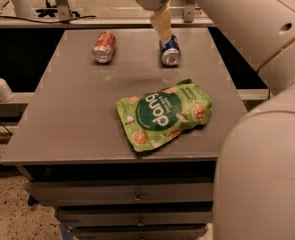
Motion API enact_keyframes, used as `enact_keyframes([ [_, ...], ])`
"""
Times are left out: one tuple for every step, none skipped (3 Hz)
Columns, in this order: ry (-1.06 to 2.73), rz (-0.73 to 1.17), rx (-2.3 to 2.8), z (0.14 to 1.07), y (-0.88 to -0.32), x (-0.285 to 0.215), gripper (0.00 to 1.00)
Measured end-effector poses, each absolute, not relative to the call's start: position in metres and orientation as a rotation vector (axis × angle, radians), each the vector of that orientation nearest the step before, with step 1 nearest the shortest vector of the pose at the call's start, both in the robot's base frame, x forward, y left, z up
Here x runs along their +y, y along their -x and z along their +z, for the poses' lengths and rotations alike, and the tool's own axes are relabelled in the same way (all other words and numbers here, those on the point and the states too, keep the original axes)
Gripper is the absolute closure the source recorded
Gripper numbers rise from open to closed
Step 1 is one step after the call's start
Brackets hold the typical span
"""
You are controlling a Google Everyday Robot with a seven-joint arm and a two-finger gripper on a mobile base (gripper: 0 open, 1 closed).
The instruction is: Place coke can upright
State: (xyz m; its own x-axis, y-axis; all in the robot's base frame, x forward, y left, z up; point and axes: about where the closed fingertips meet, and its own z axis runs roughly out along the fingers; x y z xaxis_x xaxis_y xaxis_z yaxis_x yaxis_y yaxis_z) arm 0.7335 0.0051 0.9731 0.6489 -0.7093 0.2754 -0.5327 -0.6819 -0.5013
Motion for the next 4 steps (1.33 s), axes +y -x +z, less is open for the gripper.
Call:
enact_keyframes([
  [2.623, -0.802, 0.696, 0.955, -0.738, 0.024, 0.0],
  [2.743, -0.756, 0.574, 0.916, -0.75, 0.044, 0.0],
  [2.801, -0.695, 0.575, 0.908, -0.771, 0.057, 0.0],
  [2.819, -0.696, 0.561, 0.918, -0.786, 0.072, 0.0],
])
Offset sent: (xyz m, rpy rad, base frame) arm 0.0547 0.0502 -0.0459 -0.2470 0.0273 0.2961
